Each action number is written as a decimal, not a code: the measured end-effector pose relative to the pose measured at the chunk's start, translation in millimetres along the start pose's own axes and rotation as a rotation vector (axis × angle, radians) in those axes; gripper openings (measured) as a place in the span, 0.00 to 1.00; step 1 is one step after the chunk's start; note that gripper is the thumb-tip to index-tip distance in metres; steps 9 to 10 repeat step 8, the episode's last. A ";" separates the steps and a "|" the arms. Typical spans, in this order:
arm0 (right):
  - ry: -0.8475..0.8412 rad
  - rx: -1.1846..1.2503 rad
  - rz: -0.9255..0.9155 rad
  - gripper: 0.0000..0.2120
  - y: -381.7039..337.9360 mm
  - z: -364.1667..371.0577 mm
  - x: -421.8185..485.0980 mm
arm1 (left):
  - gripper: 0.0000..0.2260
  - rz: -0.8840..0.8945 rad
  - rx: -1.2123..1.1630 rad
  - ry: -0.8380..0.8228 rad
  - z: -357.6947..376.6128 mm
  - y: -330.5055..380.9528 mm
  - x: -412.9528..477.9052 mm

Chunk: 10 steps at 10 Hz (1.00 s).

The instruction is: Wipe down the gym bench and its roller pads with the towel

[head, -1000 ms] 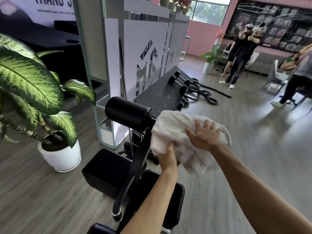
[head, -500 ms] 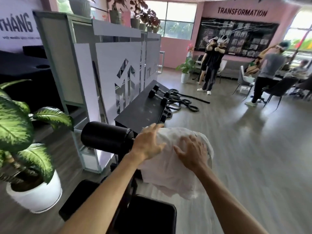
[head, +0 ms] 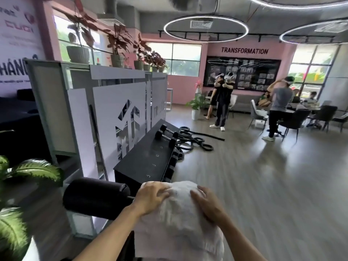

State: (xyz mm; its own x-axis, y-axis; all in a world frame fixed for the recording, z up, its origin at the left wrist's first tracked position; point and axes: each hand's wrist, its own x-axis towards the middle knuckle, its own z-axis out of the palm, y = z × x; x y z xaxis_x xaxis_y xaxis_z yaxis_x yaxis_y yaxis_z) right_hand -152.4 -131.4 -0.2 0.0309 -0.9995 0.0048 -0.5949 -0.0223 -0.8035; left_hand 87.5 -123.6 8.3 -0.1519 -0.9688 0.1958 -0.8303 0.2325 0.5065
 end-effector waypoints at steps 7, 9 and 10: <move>0.040 -0.294 -0.242 0.22 -12.6 9.0 17.4 | 0.20 -0.183 -0.185 0.085 -7.0 25.6 -23.3; 0.040 -0.184 -0.402 0.17 -48.3 8.0 11.2 | 0.17 -0.321 -0.337 0.220 -34.0 37.8 -43.6; 0.040 -0.184 -0.402 0.17 -48.3 8.0 11.2 | 0.17 -0.321 -0.337 0.220 -34.0 37.8 -43.6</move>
